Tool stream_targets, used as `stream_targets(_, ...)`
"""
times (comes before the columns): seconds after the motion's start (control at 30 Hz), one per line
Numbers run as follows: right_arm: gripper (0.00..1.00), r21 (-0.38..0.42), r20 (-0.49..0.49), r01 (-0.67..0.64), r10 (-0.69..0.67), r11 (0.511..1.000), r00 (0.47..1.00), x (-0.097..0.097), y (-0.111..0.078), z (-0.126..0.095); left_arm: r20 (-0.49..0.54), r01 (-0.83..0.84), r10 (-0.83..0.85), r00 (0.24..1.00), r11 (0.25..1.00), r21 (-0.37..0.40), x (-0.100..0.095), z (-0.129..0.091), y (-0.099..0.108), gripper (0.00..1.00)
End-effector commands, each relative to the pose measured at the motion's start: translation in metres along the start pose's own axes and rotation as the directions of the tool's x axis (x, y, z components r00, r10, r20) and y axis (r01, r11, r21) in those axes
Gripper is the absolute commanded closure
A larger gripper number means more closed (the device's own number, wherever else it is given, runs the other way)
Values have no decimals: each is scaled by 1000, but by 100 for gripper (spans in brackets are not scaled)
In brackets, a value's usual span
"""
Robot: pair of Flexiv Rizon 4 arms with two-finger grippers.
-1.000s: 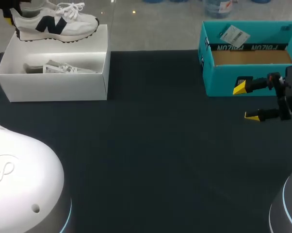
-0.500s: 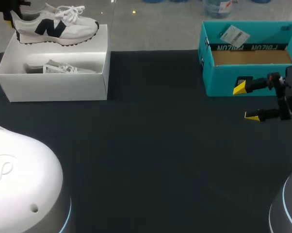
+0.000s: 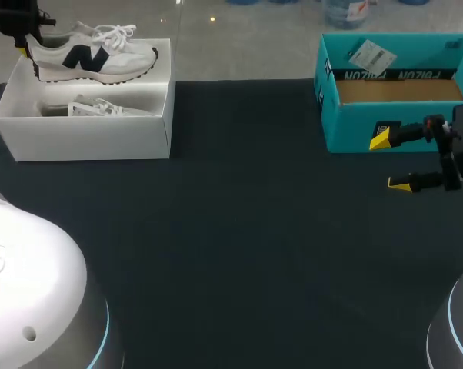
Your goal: Take the shoe out of the shoebox, open the shoe tongue, remove and reinsert the insole, then place the shoe into the shoebox
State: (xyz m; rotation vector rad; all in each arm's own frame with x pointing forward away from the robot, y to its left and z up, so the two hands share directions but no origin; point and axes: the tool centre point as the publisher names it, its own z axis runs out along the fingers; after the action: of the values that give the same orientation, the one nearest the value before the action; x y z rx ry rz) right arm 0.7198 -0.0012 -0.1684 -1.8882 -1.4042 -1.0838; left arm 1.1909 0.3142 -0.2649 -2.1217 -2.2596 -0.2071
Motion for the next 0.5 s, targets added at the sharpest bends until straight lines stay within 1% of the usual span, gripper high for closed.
stream_targets(0.03,0,-2,4,-2,2,1000,1000,0,-1,1,14,-13,13,1000,1000,16,0,22,22,100)
stream_targets(0.17,0,-2,4,-2,2,1000,1000,0,-1,1,43,-42,42,998,999,7,0,37,24,100)
stream_targets(0.43,0,-2,4,-2,2,1000,1000,0,-1,1,19,-57,58,998,998,-13,0,66,30,100)
stream_targets(0.5,0,-2,4,-2,2,1000,1000,0,-1,1,24,-68,68,997,998,-5,-1,74,31,100)
